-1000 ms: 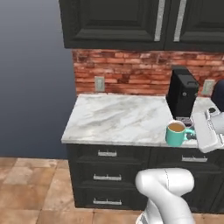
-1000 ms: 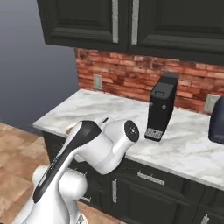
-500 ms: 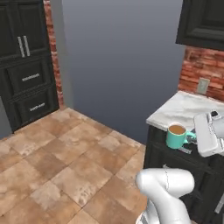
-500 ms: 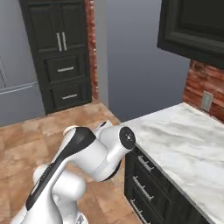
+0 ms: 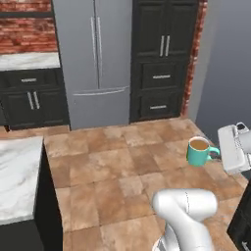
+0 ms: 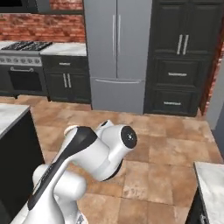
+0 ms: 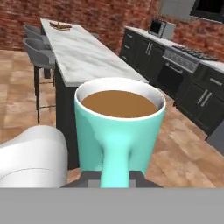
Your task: Pick up the brewed coffee from the coffee machine and place it next to the breakfast plate on the dining counter.
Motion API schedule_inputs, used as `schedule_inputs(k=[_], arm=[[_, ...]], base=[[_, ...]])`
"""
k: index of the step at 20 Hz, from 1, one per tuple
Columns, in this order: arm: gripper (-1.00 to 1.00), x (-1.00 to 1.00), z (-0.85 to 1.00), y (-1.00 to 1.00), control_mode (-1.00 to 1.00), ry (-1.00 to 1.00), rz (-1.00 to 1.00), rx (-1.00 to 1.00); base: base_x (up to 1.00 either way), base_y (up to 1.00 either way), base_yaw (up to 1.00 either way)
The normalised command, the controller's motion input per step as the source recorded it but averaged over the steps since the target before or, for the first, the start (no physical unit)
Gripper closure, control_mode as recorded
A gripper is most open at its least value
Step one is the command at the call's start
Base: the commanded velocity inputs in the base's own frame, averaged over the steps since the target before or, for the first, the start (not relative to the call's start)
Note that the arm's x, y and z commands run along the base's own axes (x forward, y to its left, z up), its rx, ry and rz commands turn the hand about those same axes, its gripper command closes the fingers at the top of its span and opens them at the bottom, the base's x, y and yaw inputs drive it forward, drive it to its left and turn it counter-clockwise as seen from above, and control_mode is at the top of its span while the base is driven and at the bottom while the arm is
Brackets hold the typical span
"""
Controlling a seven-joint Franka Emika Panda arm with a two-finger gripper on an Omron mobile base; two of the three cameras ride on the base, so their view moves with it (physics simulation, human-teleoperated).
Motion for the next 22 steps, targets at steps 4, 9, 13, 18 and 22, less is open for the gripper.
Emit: schedule_inputs(k=[4, 9, 13, 18, 22], arm=[[1.0, 0.0, 0.0, 0.0, 1.0, 0.0, 0.0, 0.0], [1.0, 0.0, 0.0, 0.0, 1.0, 0.0, 0.0, 0.0], [1.0, 0.0, 0.0, 0.0, 1.0, 0.0, 0.0, 0.0], [1.0, 0.0, 0.0, 0.0, 1.0, 0.0, 0.0, 0.0], [1.0, 0.0, 0.0, 0.0, 1.0, 0.0, 0.0, 0.0]], base=[[0.0, 0.0, 1.0], [0.08, 0.0, 0.98], [0.3, 0.0, 0.89], [0.52, 0.4, 0.66], [0.62, 1.0, 0.34]])
